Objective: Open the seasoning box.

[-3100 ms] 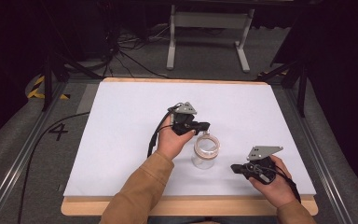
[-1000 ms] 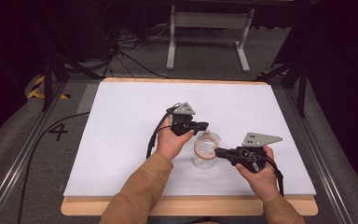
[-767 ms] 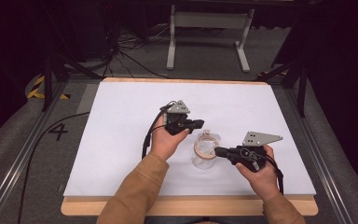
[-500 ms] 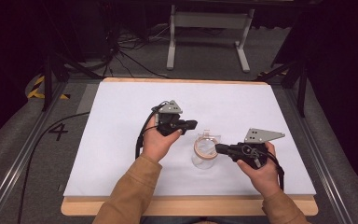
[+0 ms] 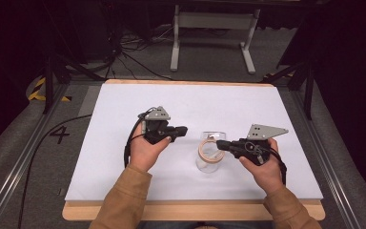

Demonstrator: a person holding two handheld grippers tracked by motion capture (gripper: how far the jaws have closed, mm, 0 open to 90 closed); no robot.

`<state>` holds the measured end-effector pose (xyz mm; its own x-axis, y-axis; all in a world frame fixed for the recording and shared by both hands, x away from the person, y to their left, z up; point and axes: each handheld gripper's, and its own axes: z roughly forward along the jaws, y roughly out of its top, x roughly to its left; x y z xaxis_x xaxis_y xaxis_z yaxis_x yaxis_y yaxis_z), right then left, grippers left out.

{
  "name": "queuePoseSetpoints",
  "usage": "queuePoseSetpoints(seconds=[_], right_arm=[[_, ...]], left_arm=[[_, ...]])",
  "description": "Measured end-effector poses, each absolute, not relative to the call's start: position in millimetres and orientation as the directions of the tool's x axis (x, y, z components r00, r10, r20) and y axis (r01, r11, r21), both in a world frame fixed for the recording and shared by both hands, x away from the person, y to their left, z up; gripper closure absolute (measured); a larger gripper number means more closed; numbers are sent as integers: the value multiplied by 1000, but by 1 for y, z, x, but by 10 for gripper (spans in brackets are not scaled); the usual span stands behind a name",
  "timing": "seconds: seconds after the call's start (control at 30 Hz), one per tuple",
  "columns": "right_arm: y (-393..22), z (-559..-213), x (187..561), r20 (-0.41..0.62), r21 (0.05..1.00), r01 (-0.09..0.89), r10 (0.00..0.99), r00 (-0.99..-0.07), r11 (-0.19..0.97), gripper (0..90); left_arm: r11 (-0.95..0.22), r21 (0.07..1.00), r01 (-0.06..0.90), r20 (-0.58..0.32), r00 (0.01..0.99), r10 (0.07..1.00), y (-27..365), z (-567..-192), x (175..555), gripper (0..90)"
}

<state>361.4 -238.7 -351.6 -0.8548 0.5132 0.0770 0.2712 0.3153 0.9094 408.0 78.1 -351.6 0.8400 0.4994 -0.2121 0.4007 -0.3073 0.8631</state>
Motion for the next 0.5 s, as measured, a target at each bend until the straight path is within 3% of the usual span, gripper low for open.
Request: queuePoseSetpoints(seconds=[0.5], right_arm=[[-242, -346, 389, 96, 922, 265, 498, -862, 281, 900]], left_arm=[[-289, 837, 464, -235, 783, 575, 118, -361, 389, 851]])
